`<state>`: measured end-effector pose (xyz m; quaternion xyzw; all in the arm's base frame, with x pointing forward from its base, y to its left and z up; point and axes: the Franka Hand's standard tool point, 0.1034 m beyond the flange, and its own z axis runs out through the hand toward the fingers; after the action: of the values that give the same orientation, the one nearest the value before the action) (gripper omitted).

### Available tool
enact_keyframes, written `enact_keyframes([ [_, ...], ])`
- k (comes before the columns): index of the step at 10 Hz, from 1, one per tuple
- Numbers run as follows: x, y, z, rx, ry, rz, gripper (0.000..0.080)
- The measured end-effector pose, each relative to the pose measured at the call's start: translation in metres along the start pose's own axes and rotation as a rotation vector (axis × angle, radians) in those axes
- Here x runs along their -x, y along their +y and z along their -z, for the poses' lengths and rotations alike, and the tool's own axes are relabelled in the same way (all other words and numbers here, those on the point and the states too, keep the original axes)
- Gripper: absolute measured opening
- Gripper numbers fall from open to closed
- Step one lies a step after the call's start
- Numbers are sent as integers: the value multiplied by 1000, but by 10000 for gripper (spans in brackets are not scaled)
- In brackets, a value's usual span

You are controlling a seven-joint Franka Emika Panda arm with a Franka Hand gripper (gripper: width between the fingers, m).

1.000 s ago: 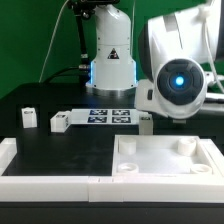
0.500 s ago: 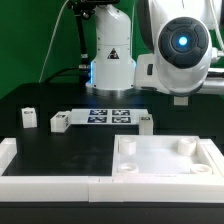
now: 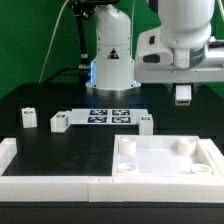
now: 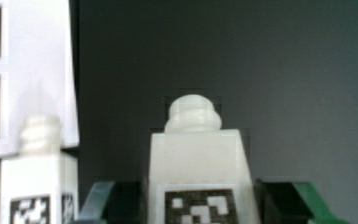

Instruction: Assemble one leg

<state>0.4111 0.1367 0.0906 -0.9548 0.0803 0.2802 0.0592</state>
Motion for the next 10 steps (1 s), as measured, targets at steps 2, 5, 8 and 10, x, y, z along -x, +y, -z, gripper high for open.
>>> enact_keyframes([
  [2, -9, 1, 20, 0, 172, 23, 288],
  [5, -26, -1, 36, -24, 486, 69, 288],
  [8, -30, -10, 39, -27, 739, 152, 288],
  [10, -42, -4, 54, 14, 728, 233, 288],
])
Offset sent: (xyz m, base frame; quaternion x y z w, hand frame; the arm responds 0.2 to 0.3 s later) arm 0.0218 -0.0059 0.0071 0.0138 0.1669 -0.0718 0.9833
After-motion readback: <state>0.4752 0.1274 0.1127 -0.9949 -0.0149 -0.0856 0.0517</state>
